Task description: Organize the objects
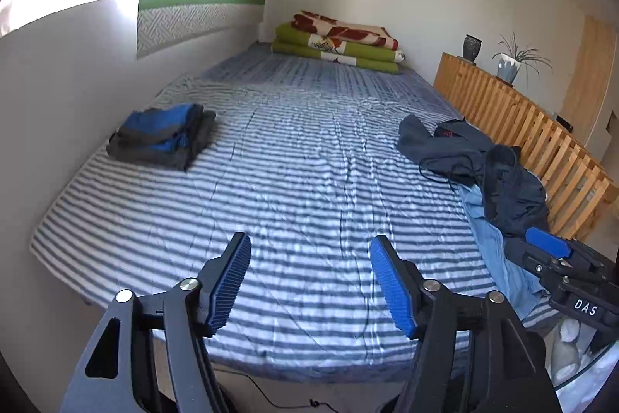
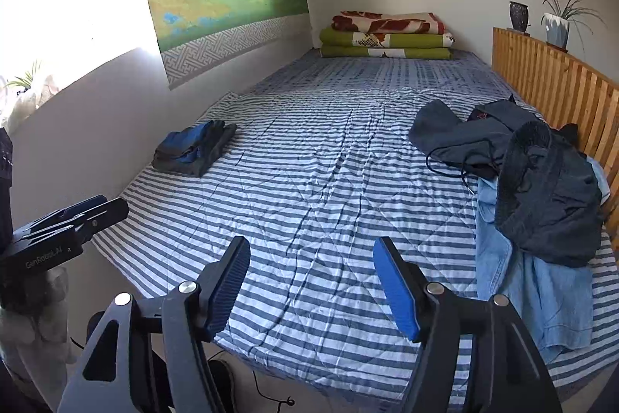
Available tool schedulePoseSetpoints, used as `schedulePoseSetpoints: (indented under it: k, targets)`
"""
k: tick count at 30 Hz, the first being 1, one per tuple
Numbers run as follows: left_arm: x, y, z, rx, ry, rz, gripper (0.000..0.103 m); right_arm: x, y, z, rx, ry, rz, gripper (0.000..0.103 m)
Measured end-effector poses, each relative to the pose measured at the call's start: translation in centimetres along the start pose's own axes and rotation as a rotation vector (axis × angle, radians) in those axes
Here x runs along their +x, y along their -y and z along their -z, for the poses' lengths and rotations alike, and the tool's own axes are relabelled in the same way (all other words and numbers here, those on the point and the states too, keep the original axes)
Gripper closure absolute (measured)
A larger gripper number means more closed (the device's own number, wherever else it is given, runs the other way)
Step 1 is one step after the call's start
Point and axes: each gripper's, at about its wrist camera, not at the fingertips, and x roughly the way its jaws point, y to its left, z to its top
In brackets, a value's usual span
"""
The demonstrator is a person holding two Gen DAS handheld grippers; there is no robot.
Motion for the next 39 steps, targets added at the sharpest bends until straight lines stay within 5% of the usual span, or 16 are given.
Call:
schedulePoseSetpoints:
  k: [9, 39]
  targets:
    - [-0.3, -1.6, 2.3, -0.026, -0.024, -0.054, 0.02, -1.0, -2.7, 1.9, -0.111, 0.003, -0.009, 0.031]
    - [-3.1, -4.2, 0.8, -0.001, 0.001, -0.091, 0.019, -1.5, -1.6, 3.9, -0.075, -0.012, 0.023, 0.03]
